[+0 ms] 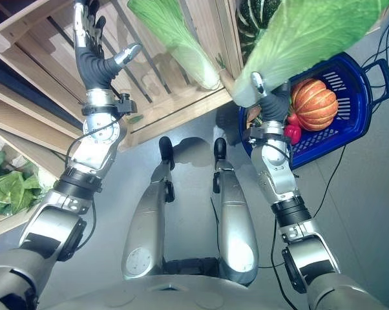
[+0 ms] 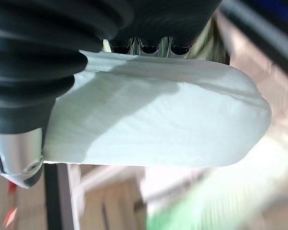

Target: Pick up fruits and vegetables into the basket

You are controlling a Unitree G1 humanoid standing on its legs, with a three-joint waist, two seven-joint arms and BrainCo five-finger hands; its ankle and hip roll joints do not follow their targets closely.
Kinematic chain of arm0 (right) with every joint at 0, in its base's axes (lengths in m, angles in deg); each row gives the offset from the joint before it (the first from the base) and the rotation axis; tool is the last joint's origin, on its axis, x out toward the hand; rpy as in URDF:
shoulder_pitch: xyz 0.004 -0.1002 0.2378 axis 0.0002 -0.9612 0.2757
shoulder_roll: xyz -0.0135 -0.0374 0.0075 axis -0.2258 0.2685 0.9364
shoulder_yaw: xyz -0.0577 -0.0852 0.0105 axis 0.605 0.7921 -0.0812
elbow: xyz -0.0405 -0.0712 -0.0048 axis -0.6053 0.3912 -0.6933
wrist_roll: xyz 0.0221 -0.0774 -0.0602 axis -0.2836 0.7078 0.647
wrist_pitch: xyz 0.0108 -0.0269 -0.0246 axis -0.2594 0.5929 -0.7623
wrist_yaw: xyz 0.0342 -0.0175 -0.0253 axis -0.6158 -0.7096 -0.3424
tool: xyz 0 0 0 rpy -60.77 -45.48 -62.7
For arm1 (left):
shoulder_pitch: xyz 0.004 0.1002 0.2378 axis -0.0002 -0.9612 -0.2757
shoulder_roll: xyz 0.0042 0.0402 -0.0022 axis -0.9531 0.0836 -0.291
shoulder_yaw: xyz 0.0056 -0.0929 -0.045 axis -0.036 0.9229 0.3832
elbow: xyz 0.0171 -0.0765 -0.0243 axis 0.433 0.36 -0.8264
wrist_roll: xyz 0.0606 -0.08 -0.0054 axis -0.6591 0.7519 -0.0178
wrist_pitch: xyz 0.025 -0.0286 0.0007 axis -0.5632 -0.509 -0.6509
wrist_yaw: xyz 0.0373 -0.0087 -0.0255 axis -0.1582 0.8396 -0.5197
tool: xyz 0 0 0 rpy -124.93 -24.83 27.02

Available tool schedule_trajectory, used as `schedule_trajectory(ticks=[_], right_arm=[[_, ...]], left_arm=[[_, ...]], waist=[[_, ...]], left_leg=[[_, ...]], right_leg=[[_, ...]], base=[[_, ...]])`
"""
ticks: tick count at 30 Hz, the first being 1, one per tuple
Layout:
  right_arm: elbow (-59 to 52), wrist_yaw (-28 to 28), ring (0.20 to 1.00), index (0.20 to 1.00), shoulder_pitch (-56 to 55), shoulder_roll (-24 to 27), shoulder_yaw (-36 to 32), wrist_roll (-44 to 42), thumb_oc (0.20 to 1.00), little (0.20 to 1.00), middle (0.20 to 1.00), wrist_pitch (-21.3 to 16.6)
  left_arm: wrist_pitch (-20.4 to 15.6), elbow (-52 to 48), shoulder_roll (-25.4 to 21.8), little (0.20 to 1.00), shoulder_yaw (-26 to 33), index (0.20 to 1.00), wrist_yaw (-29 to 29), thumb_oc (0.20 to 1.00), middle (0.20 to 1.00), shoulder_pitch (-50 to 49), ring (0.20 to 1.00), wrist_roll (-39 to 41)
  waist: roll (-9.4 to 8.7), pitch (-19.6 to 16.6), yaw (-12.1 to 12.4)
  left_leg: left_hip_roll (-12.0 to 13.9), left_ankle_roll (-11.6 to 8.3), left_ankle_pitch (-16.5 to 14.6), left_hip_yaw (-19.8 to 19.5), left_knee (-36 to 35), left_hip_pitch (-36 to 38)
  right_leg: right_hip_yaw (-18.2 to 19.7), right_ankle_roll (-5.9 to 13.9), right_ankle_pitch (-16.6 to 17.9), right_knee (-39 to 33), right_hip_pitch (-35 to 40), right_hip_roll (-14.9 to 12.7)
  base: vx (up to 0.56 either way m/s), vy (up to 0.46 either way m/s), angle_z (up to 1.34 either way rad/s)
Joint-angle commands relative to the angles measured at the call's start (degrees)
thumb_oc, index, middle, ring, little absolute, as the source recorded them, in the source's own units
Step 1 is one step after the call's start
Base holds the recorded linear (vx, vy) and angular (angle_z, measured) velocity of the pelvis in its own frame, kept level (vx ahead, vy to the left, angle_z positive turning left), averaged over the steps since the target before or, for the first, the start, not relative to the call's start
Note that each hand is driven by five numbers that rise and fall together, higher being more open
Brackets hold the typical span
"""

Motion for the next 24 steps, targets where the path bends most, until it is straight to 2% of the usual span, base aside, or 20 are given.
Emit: schedule_trajectory(ticks=[1,12,18,24], right_arm=[[-1.3,3.7,0.200,0.200,0.8,0.7,-3.4,-1.9,0.200,0.200,0.200,-5.6],[22.4,3.6,0.200,0.200,6.4,4.0,-2.8,-17.2,0.200,0.200,0.200,-8.1],[40.0,-4.0,0.200,0.200,12.3,5.6,-3.3,-24.5,0.200,0.200,0.200,-6.6],[51.2,-8.0,0.200,0.200,17.0,6.5,-4.2,-28.0,0.200,0.200,0.200,-4.7]], left_arm=[[-3.5,4.3,-0.4,1.000,1.4,1.000,3.4,1.000,1.000,3.9,1.000,-4.2],[-1.1,23.2,-1.9,1.000,-4.2,1.000,4.6,1.000,1.000,11.5,1.000,-0.4],[-1.5,30.3,-2.1,1.000,-5.3,1.000,2.6,1.000,1.000,15.4,1.000,4.4],[-3.5,33.4,-1.3,1.000,-5.2,1.000,0.7,1.000,1.000,17.2,1.000,8.7]], waist=[[-0.72,-2.1,-1.0],[0.04,-2.1,-1.2],[1.42,-2.1,-0.9],[2.67,-2.1,-0.3]], left_leg=[[-2.1,1.17,-6.3,-0.1,2.6,-0.2],[-1.9,0.79,-6.3,0.0,4.0,-2.5],[-2.1,0.50,-6.3,-0.5,5.7,-5.2],[-2.4,0.34,-6.5,-1.0,6.9,-7.6]], right_leg=[[-1.0,3.10,3.9,-8.0,3.8,0.9],[-1.1,2.79,3.9,-6.7,1.6,0.9],[-1.4,2.50,3.6,-5.3,-1.0,0.6],[-1.5,2.28,3.0,-4.0,-3.4,0.5]], base=[[0.00,0.000,0.00],[0.00,-0.010,-0.02],[0.01,-0.023,-0.04],[0.02,-0.043,-0.05]])
